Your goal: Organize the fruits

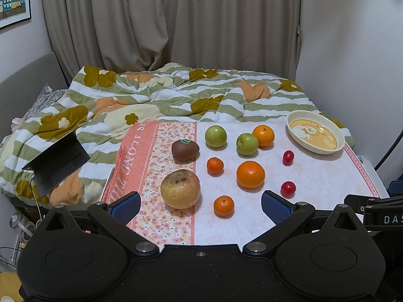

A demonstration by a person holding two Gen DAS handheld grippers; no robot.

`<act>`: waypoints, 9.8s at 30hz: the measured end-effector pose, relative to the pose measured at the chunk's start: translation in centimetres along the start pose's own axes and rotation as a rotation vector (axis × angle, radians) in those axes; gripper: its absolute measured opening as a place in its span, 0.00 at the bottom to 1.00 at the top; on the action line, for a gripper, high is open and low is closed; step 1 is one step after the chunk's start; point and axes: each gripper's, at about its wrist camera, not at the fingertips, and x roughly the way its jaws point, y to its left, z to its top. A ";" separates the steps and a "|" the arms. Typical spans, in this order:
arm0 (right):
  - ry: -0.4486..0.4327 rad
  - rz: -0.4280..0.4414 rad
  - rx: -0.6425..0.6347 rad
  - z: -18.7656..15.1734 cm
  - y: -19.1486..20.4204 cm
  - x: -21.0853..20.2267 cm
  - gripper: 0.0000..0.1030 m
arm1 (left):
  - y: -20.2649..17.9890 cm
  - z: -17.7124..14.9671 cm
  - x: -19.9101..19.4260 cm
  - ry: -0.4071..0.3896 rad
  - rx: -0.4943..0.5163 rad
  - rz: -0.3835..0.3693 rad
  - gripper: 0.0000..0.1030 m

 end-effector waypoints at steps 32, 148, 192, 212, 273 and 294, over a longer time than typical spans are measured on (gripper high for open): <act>-0.006 0.008 -0.019 0.6 -0.1 -0.5 1.00 | -0.3 0.4 0.2 0.027 -0.029 0.015 1.00; -0.046 0.064 0.007 16.0 -23.7 21.6 0.72 | -22.8 15.9 26.6 0.003 0.157 -0.209 0.76; 0.012 0.157 -0.169 18.2 -21.9 29.7 0.72 | -21.7 15.4 28.1 0.070 0.152 -0.136 1.00; -0.145 0.116 -0.473 15.9 -18.4 30.0 1.00 | -20.9 14.3 26.5 0.085 0.089 -0.069 1.00; -0.063 0.150 -0.140 -0.9 -1.6 14.3 1.00 | -3.2 -4.0 14.4 0.068 0.016 -0.036 0.86; 0.007 0.191 -0.174 -0.5 0.0 18.7 0.78 | -3.8 -4.5 17.0 0.107 -0.003 -0.045 0.40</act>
